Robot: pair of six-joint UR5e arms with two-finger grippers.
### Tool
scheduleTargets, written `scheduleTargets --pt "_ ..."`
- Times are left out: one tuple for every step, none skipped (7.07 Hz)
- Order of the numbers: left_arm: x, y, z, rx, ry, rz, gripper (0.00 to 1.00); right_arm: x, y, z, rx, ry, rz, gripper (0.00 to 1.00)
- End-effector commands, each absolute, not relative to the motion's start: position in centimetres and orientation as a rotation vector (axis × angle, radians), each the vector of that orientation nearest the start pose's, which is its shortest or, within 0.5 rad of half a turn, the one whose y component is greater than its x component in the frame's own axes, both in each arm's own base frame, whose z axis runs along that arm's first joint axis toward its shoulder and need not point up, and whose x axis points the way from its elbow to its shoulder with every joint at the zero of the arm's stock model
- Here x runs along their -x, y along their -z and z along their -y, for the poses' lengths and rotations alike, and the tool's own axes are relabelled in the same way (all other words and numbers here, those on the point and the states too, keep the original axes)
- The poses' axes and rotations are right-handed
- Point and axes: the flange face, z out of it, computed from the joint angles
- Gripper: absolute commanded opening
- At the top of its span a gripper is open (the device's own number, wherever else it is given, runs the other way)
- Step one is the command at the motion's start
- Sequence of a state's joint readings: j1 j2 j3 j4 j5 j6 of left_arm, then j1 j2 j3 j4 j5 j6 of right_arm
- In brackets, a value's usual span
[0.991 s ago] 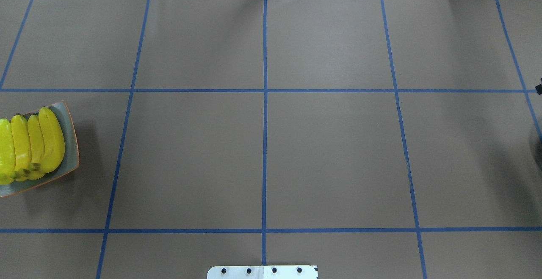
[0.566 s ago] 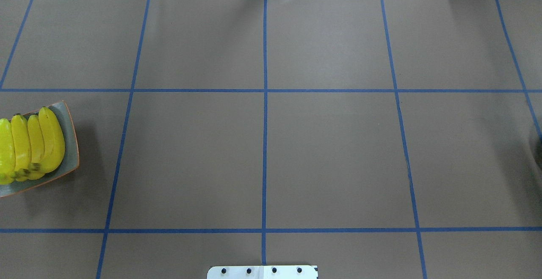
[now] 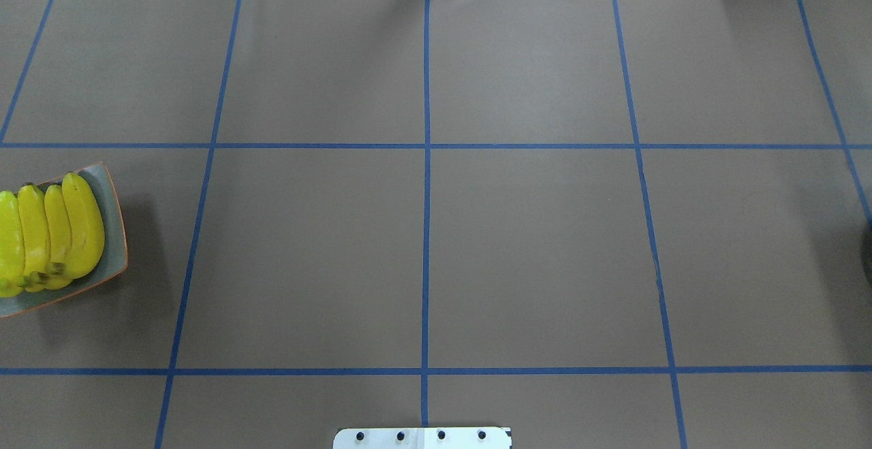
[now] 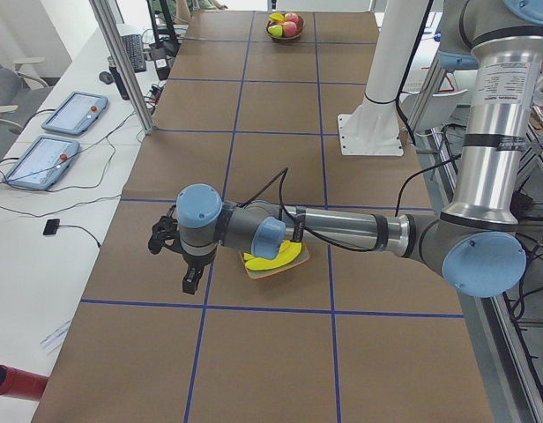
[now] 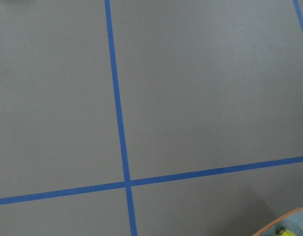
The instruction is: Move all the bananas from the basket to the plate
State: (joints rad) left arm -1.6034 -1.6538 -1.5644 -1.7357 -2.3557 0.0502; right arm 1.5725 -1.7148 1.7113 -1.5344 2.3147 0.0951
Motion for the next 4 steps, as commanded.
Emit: scheduleTargets --pt "9.8 -62.6 51.3 -0.226 -0.123 -0.728 1.0 -8.0 -65.8 41.9 0.095 -0.143 0.784 1.0" --pt "9.8 -63.0 50.8 -0.217 -0.116 -0.729 1.0 -8.6 -65.8 41.5 0.099 -0.152 0.827 1.0" --pt "9.8 -63.2 50.7 -0.215 -0.116 -0.729 1.0 -8.7 -66.1 41.4 0.104 -0.157 0.83 1.0" --pt "9.7 -63.6 50.3 -0.208 -0.113 -0.73 1.0 -8.8 -65.4 41.7 0.089 -0.155 0.831 1.0"
